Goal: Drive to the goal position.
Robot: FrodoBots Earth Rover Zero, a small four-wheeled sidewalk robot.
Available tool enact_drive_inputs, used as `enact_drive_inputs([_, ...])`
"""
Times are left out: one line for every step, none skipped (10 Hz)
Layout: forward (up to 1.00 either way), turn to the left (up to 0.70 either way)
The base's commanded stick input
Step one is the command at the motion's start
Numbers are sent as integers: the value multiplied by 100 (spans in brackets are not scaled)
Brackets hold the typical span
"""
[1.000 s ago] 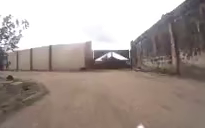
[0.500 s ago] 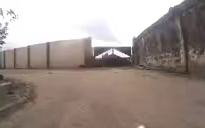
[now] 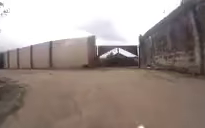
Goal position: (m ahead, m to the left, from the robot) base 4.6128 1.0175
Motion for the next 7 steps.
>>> enact_drive_inputs([100,27])
enact_drive_inputs([100,27])
enact_drive_inputs([100,27])
enact_drive_inputs([100,27])
enact_drive_inputs([100,27])
enact_drive_inputs([100,27])
enact_drive_inputs([100,27])
